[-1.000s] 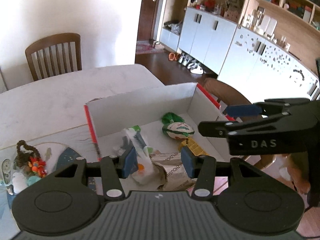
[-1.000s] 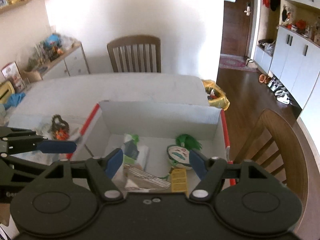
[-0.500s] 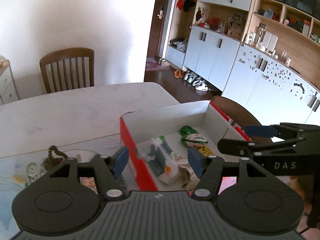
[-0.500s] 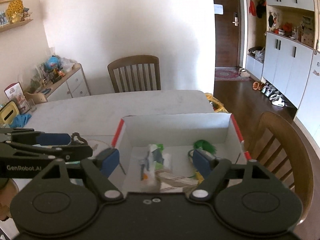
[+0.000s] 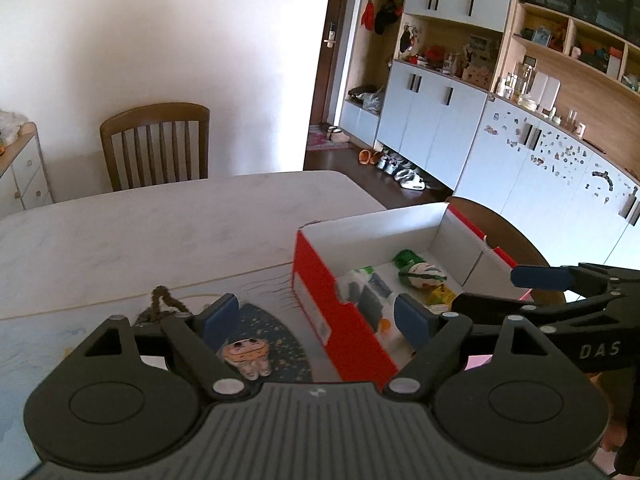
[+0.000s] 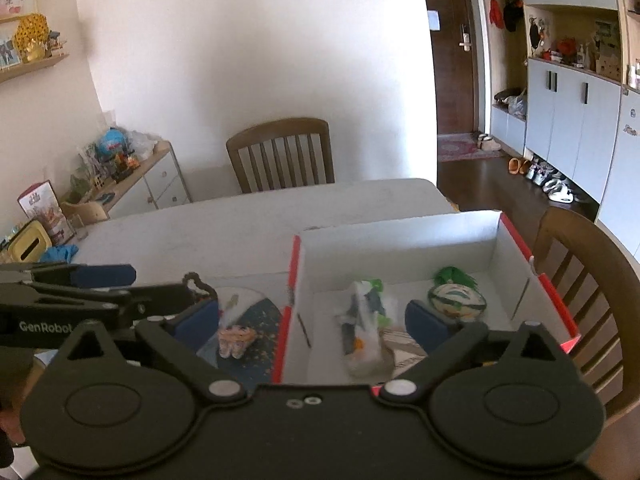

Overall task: Organize objects
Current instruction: 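Withdraw both grippers from the red box back toward the mat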

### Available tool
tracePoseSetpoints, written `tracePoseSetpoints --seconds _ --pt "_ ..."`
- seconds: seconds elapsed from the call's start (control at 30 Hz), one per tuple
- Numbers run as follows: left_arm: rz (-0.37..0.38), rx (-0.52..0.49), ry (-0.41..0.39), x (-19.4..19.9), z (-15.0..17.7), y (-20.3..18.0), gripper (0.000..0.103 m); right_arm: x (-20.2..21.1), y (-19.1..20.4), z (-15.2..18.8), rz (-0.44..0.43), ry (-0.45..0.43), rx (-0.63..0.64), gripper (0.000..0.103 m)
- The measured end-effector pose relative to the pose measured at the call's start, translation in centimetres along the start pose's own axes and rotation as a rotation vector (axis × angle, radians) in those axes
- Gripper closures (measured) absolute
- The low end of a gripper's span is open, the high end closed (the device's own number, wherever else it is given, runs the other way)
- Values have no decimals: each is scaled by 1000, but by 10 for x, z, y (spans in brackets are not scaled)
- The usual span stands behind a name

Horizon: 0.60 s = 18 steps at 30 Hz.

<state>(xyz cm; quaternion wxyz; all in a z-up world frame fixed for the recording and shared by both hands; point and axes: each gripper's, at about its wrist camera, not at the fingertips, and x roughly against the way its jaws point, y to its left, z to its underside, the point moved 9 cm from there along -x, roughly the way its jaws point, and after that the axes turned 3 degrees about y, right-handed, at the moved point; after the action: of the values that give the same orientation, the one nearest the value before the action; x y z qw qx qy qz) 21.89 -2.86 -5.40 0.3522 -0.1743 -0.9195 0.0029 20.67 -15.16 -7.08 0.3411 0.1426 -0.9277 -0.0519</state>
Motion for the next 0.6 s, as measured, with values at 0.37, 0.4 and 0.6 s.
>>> tracePoseSetpoints --seconds 0.37,0.4,0.6 --pt "-24 29 -41 12 8 53 1 -12 41 8 5 18 8 1" --pt "-32 33 -43 12 9 58 0 -14 45 9 6 22 9 1" --pt "-84 41 -46 11 21 94 0 -25 61 15 5 52 23 1"
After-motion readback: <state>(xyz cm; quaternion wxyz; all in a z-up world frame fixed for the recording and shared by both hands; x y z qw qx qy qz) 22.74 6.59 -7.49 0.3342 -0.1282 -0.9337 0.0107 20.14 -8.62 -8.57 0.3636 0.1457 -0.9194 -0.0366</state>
